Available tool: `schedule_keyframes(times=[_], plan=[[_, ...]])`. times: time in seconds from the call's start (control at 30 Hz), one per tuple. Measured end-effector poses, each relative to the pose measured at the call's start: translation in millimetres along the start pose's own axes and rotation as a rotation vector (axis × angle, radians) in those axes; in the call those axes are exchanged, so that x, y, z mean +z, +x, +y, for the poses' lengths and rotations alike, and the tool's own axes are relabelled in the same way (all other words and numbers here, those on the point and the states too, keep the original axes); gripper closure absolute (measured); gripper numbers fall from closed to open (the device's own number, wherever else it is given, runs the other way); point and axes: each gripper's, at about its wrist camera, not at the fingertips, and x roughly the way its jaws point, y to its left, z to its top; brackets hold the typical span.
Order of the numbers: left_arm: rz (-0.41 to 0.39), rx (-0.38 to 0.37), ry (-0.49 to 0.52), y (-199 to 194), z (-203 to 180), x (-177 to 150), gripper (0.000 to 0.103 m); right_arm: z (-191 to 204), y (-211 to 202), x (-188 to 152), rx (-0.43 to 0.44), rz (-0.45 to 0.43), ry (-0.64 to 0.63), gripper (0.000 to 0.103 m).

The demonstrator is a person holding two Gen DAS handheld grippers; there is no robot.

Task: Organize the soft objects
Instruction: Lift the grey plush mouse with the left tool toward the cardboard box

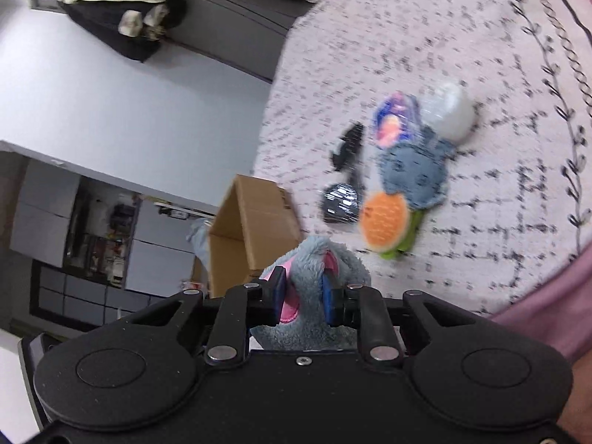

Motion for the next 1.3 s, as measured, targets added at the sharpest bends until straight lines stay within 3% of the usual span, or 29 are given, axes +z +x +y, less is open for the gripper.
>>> schedule_keyframes(times=[0.33,0.63,1.3], plan=[[-0.096,-0.014,0.017,-39,-3,17,0.083,42,-2,-1,0.090,-0.048,-0.139,0.084],[-0.163,-0.031,0.023,-62,-3,33,0.083,66,4,5,0.165,-0.067,-0.192,0.084],[-0.226,-0.048,-0.001,-66,21,76,0.083,114,47,31,0.204,-0.077,-0.281,0.085]])
